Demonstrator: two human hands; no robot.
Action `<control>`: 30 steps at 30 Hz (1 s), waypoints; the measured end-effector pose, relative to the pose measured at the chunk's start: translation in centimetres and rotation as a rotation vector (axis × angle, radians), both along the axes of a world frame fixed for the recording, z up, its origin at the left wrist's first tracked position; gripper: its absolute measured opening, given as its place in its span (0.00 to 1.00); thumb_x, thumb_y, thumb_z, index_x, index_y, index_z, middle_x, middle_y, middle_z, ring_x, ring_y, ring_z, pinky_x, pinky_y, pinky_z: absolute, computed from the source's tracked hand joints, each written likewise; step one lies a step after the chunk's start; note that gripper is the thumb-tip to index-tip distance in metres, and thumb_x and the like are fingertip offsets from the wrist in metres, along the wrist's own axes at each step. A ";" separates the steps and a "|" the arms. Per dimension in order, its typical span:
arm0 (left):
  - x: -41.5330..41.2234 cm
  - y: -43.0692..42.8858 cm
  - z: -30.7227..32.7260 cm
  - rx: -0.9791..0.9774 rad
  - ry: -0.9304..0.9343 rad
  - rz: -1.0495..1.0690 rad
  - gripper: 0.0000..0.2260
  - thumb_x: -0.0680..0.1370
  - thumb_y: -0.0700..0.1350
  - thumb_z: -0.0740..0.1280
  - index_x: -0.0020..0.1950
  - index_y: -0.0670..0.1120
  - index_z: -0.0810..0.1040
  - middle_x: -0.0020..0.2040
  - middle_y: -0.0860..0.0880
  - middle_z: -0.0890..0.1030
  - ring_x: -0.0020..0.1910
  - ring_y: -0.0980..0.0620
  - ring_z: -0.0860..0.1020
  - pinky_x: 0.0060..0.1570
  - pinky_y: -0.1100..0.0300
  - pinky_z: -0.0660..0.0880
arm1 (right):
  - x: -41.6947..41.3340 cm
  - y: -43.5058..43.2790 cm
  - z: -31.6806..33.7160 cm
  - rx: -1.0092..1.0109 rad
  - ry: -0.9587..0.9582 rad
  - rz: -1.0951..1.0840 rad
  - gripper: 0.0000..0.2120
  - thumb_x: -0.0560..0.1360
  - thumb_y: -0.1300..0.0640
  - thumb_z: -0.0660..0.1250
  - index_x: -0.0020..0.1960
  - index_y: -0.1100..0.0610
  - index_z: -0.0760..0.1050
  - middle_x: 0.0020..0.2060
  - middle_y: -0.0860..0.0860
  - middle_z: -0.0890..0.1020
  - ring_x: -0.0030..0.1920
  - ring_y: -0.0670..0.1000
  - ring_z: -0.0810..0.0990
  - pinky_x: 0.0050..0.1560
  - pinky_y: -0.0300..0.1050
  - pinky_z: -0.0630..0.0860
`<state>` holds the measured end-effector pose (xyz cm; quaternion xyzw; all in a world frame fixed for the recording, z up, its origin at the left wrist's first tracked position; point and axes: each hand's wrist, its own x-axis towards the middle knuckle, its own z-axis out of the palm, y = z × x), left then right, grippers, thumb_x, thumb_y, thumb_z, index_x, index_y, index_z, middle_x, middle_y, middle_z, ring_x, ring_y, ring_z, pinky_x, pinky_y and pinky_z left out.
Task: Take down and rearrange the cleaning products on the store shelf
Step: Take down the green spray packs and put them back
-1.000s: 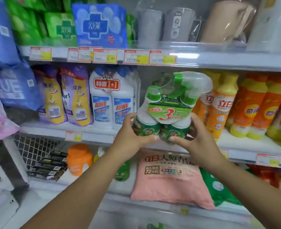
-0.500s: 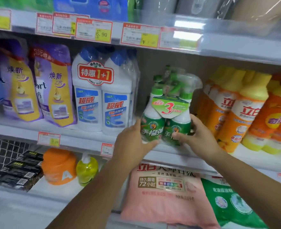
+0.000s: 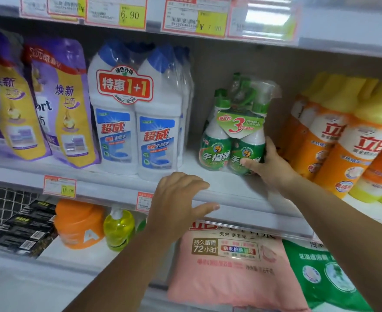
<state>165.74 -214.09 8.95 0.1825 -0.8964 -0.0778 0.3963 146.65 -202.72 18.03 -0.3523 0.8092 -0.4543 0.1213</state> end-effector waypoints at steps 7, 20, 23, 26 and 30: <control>0.0 0.1 -0.2 0.013 -0.005 0.008 0.22 0.73 0.69 0.61 0.56 0.56 0.81 0.55 0.60 0.81 0.56 0.59 0.70 0.58 0.62 0.59 | -0.1 -0.7 0.0 -0.011 -0.051 -0.011 0.36 0.78 0.55 0.69 0.79 0.50 0.51 0.59 0.46 0.71 0.56 0.48 0.71 0.54 0.42 0.69; 7.6 7.8 -2.7 0.133 -0.071 -0.109 0.18 0.71 0.48 0.66 0.61 0.50 0.79 0.62 0.50 0.78 0.61 0.49 0.74 0.64 0.56 0.70 | 10.5 11.4 -3.9 -0.454 0.047 0.021 0.14 0.80 0.62 0.63 0.56 0.43 0.74 0.46 0.52 0.84 0.48 0.49 0.85 0.48 0.48 0.80; 11.0 12.4 -7.3 0.336 -0.401 -0.183 0.23 0.75 0.49 0.68 0.70 0.56 0.71 0.74 0.55 0.65 0.70 0.54 0.68 0.65 0.57 0.70 | 12.0 14.6 -9.6 -0.058 -0.204 0.088 0.10 0.79 0.58 0.67 0.56 0.45 0.75 0.47 0.56 0.84 0.48 0.56 0.84 0.51 0.53 0.79; 14.4 15.6 -12.1 0.536 -0.668 -0.143 0.28 0.78 0.50 0.66 0.76 0.55 0.62 0.78 0.56 0.55 0.72 0.55 0.65 0.67 0.64 0.63 | 12.7 17.8 -15.5 0.495 -0.407 0.219 0.27 0.74 0.49 0.74 0.70 0.48 0.69 0.64 0.55 0.77 0.59 0.54 0.78 0.57 0.45 0.74; 17.7 17.7 -17.3 0.690 -0.925 -0.066 0.33 0.78 0.55 0.66 0.79 0.51 0.55 0.80 0.49 0.52 0.76 0.49 0.61 0.71 0.60 0.62 | 14.6 19.8 -22.0 0.702 -0.335 0.361 0.47 0.71 0.49 0.77 0.80 0.50 0.52 0.77 0.51 0.61 0.76 0.52 0.62 0.67 0.39 0.62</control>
